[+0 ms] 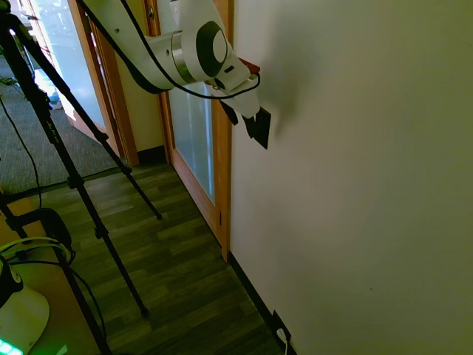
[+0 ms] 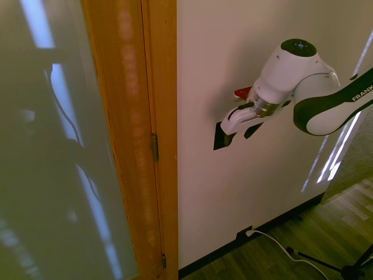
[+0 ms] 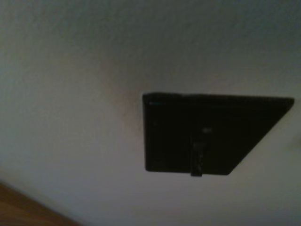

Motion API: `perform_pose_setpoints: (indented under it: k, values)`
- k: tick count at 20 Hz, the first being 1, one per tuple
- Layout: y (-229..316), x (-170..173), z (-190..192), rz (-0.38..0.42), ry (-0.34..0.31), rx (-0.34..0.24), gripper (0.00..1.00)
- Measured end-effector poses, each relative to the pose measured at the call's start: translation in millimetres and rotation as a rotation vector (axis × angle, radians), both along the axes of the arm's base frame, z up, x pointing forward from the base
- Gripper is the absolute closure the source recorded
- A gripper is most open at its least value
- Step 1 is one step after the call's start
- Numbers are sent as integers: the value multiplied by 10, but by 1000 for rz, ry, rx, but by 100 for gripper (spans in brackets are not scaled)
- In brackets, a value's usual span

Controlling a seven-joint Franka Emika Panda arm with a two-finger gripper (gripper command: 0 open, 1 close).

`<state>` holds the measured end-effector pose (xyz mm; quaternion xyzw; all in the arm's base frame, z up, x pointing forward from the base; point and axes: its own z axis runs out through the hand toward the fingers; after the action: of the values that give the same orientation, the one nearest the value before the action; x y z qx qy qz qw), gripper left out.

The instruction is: Turn on the light

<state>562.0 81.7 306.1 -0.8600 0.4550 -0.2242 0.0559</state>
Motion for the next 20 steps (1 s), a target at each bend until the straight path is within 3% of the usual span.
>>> perform_pose_setpoints:
  k: [12, 13, 20]
  values:
    - [-67, 391, -287, -32, -17, 32, 0]
    - [-64, 417, -299, -33, -19, 33, 100]
    - [-27, 454, -339, -39, -17, 40, 100]
